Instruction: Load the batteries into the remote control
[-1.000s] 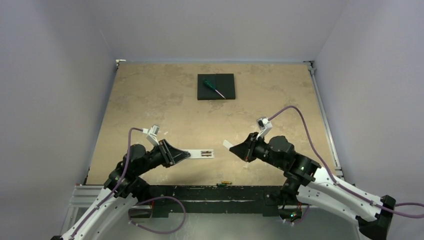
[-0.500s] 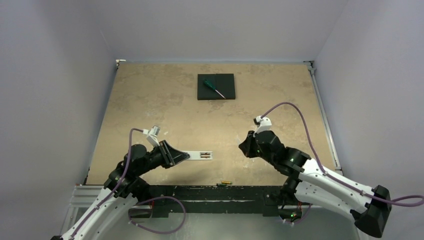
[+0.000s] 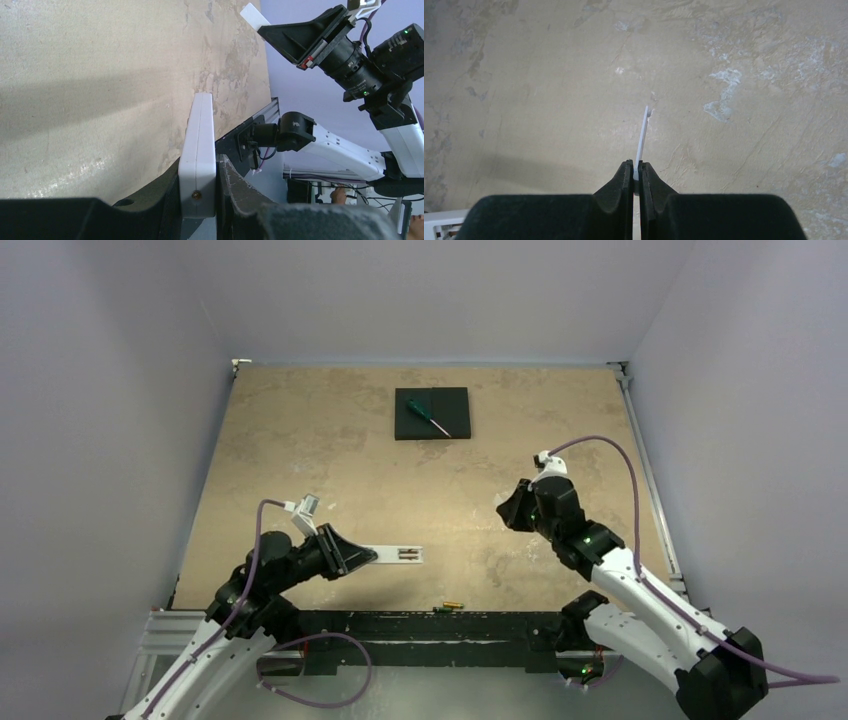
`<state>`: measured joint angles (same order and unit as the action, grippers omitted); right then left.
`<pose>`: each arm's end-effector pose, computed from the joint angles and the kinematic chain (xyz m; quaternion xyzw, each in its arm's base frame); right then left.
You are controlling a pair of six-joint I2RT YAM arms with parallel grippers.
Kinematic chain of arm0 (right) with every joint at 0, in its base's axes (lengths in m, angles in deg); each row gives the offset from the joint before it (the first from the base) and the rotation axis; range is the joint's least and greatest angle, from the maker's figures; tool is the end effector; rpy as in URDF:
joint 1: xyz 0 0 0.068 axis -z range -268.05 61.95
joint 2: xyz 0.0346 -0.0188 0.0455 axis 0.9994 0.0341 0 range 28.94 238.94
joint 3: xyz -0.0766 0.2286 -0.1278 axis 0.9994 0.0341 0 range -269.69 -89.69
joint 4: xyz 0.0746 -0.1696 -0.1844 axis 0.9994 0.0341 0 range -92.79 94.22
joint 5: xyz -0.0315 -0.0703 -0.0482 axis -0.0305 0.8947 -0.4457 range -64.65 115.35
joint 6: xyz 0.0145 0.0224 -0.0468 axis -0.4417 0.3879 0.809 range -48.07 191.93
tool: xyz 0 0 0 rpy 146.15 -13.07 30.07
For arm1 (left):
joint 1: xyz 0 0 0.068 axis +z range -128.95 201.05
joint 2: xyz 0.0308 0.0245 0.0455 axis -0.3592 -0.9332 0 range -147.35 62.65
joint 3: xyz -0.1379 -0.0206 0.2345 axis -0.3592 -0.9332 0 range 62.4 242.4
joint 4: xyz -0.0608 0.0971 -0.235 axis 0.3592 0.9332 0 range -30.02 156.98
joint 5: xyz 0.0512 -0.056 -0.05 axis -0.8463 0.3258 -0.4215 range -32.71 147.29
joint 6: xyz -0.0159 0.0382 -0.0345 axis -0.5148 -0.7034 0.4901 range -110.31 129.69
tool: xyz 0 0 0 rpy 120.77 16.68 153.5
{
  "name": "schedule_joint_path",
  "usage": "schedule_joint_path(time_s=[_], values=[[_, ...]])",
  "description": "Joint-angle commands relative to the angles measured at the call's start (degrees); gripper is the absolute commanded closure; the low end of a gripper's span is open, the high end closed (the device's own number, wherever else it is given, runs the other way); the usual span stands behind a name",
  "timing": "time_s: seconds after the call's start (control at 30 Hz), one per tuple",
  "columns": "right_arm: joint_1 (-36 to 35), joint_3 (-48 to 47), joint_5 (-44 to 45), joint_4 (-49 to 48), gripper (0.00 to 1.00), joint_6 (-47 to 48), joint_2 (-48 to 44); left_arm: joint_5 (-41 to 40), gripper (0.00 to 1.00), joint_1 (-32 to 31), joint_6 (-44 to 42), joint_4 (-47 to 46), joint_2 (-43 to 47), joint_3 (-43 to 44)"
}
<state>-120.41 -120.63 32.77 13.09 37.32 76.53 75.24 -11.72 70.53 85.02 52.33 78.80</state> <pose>0.1594 0.0957 0.2370 0.0483 0.8742 0.2174 0.4315 0.0777 -0.0630 0.2114 -0.1070 0.8020 -0.5052 0.3002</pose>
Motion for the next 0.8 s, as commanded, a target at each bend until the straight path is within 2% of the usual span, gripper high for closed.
schedule_joint_path(time_s=[0.0,0.77], values=[[5.45,1.76,-7.24,-4.6,1.0,1.8,1.54,0.25,1.0,0.0,-0.72,-0.31,0.82,2.83],[28.15,10.37,-29.88,-18.1,1.0,0.25,11.82,0.62,1.0,-0.01,-0.92,0.76,1.51,2.67]])
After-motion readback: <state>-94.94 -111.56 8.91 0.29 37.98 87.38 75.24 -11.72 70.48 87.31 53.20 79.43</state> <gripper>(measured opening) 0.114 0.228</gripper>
